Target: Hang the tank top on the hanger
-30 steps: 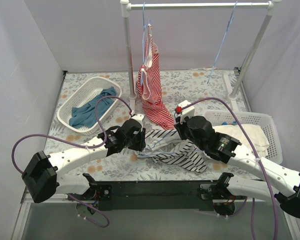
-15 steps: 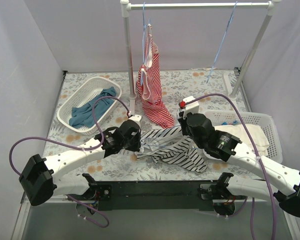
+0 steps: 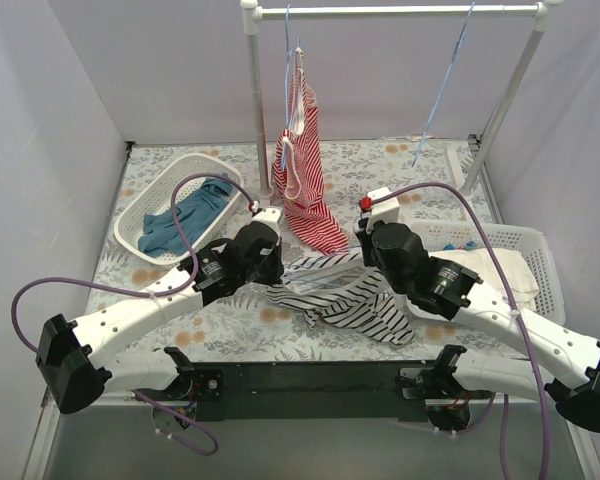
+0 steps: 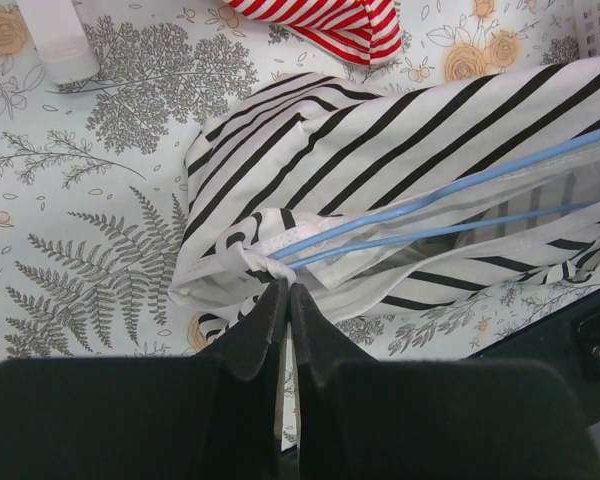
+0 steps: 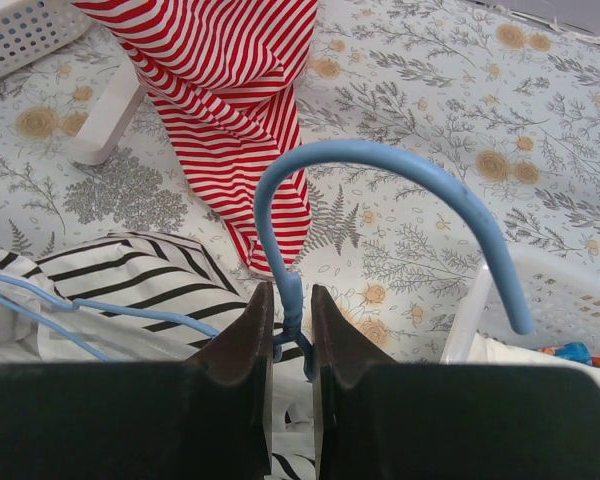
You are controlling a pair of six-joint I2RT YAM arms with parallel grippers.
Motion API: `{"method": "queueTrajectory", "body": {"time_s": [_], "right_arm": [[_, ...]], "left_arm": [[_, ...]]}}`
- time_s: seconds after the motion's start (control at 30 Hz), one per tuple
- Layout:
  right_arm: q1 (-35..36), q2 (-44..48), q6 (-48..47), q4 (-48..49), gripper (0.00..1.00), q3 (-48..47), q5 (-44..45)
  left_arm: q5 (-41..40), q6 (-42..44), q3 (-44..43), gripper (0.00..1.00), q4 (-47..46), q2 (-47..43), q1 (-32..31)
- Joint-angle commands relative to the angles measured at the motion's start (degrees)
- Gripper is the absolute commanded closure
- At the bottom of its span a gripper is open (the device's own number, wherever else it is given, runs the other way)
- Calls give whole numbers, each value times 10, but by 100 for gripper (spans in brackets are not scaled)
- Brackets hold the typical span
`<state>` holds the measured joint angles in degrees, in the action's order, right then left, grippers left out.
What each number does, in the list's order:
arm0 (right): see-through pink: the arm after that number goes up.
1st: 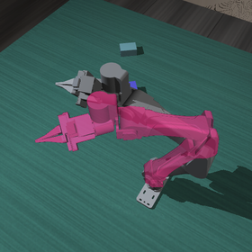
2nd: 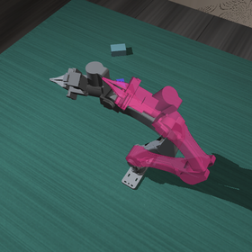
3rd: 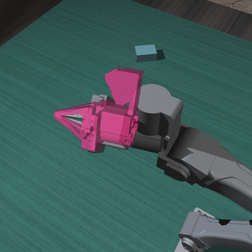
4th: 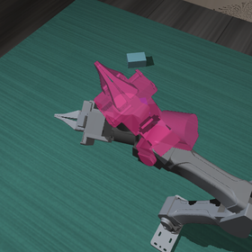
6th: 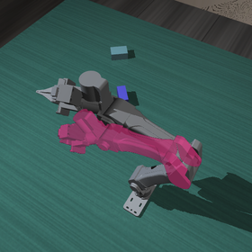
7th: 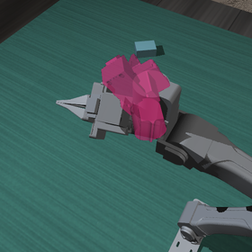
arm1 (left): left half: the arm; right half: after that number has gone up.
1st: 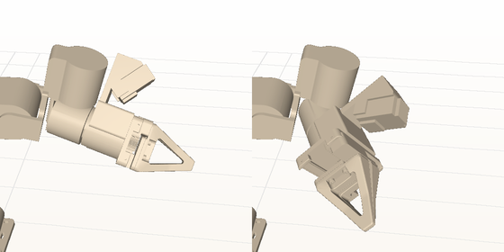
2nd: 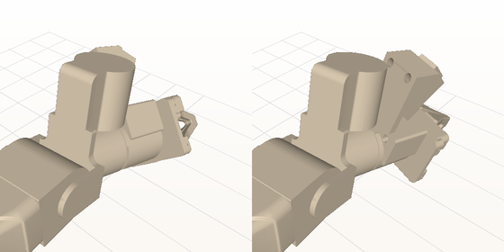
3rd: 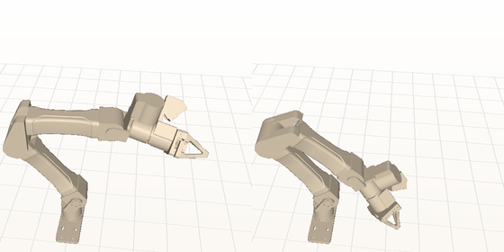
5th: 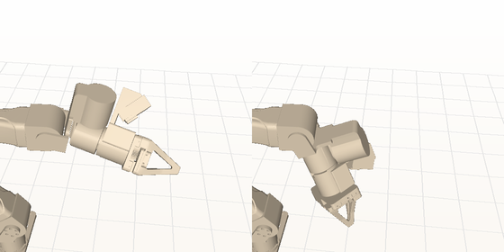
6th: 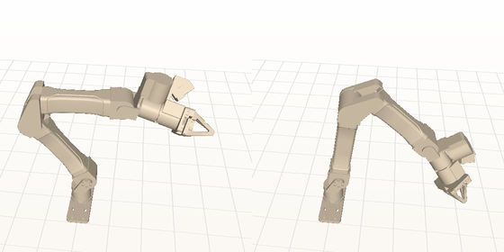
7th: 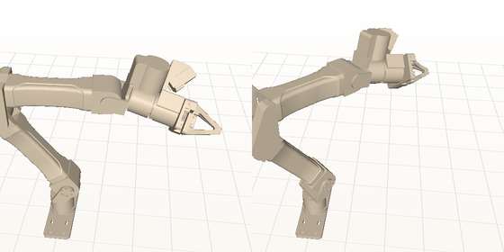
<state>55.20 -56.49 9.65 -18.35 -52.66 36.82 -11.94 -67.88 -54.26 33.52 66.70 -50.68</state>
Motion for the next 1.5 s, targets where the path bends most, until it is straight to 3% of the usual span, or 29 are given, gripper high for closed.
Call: {"method": "queueTrajectory", "body": {"time_s": [0.0, 0.3, 0.6, 0.93, 1.4, 1.43, 1.47], "right_arm": [[2, 23, 3, 12, 99, -28, 29], [2, 44, 0, 3, 99, -15, 26], [2, 3, -9, 6, 99, -38, 16], [3, -85, -28, 12, 99, -161, 3], [25, -203, -95, -13, 99, -421, -19], [25, -208, -116, -14, 99, -431, -21], [25, -209, -122, -13, 99, -443, -23]], "left_arm": [[-23, 10, -27, 100, 28, 16, 6], [-25, 14, 3, 100, 28, 16, 36], [13, 42, -55, 100, 42, 19, 43], [32, 70, -153, 100, 82, 37, 43], [-35, 120, -366, 100, 121, 42, 43], [-40, 124, -371, 93, 125, 41, 43], [-47, 134, -386, 78, 130, 41, 43]]}}
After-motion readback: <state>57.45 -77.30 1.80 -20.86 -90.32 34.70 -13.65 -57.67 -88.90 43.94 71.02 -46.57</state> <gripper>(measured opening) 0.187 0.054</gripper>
